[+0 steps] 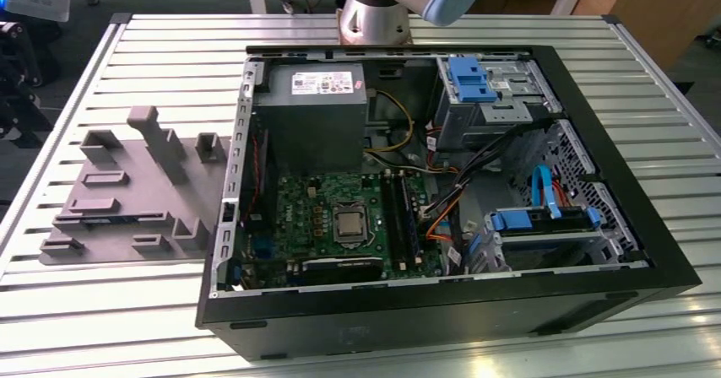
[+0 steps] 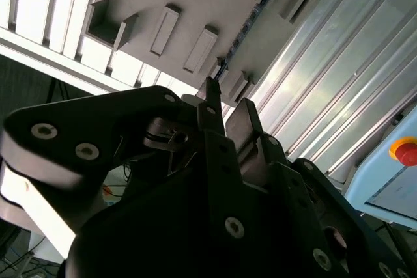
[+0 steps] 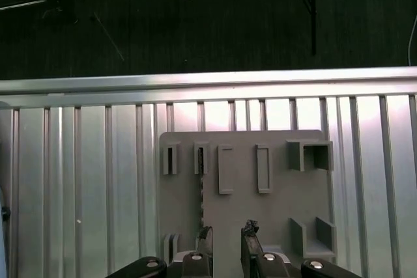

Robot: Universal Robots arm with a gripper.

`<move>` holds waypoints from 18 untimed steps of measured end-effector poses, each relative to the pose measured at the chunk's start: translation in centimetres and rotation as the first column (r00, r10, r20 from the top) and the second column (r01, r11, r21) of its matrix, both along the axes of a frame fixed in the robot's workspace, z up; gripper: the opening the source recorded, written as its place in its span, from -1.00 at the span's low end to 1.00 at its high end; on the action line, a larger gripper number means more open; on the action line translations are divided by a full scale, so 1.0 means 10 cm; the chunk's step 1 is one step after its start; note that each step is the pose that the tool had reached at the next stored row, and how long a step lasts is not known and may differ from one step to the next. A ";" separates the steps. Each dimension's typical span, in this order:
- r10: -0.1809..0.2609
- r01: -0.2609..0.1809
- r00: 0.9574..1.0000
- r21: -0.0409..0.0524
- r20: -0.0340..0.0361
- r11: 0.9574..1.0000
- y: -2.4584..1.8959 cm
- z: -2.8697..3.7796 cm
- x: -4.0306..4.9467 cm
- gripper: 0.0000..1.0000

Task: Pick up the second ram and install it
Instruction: 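Pick up the second ram and move it above second insertion slot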

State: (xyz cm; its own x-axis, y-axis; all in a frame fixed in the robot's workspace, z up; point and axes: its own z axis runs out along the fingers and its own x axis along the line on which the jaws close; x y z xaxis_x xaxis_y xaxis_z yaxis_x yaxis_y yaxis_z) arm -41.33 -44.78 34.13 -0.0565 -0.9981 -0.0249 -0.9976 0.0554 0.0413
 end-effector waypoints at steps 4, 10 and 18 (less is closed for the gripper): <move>0.000 0.000 1.000 0.000 0.000 1.000 0.000 -0.002 0.000 -0.37; 0.000 0.000 1.000 0.000 0.000 1.000 0.000 -0.015 0.000 -0.37; 0.000 0.000 1.000 0.000 0.000 1.000 -0.004 -0.089 0.000 -0.37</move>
